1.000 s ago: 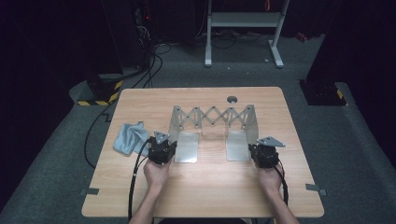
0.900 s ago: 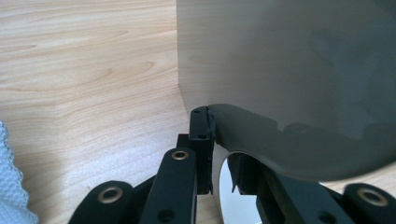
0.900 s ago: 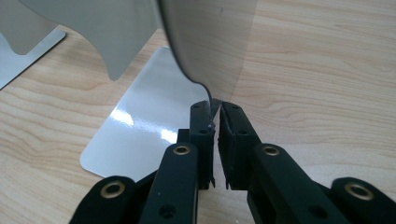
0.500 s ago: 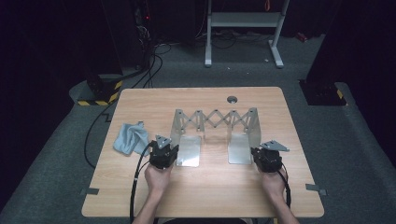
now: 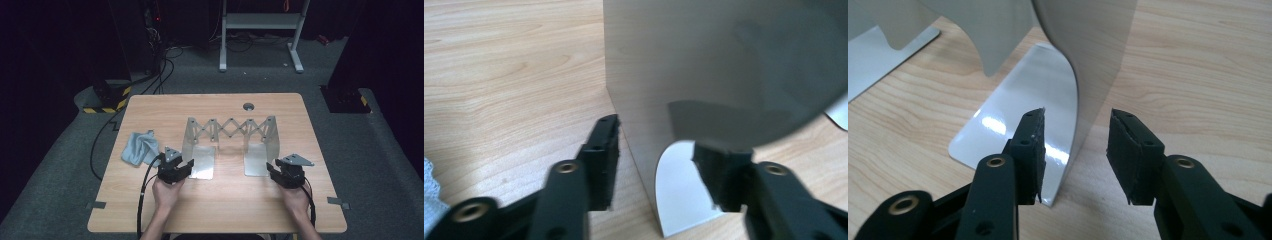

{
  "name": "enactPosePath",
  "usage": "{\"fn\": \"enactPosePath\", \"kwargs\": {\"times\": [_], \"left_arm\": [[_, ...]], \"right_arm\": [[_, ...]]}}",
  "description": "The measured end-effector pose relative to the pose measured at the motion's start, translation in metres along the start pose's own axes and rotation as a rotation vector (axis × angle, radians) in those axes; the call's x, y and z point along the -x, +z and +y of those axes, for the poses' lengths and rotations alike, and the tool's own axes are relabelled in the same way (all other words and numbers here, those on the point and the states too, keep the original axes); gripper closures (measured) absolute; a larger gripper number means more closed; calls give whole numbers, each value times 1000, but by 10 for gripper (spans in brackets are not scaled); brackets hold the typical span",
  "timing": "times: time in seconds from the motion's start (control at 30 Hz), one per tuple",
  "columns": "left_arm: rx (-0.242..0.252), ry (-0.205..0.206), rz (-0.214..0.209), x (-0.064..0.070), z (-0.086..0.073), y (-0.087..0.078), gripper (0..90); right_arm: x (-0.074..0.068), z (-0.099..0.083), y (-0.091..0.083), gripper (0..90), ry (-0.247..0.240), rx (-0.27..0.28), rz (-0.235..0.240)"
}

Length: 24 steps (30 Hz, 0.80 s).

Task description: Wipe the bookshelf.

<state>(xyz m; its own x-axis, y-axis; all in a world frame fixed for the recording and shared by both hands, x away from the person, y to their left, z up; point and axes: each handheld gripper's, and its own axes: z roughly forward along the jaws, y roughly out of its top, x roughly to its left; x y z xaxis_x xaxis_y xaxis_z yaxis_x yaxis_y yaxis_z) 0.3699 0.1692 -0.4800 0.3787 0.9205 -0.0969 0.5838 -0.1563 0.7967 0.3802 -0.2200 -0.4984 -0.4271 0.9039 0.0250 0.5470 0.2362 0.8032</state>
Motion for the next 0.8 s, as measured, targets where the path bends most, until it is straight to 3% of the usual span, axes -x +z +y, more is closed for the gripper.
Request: {"fn": "enactPosePath", "kwargs": {"times": [0.17,0.37,0.5,0.7,0.8], "left_arm": [[-4,-8,-12,-9,-5,-10,399],[-2,-24,-5,-24,-11,-23,340],[3,-65,27,-42,-15,-33,318],[-16,-75,78,-60,-15,-37,310],[-26,-78,132,-77,-9,-39,310]], "right_arm": [[8,-11,-2,550,19,-12,18],[9,-17,1,538,20,-29,14],[6,-18,6,547,11,-39,13],[4,-20,12,568,-3,-43,5],[4,-20,13,579,-3,-36,-5]]}}
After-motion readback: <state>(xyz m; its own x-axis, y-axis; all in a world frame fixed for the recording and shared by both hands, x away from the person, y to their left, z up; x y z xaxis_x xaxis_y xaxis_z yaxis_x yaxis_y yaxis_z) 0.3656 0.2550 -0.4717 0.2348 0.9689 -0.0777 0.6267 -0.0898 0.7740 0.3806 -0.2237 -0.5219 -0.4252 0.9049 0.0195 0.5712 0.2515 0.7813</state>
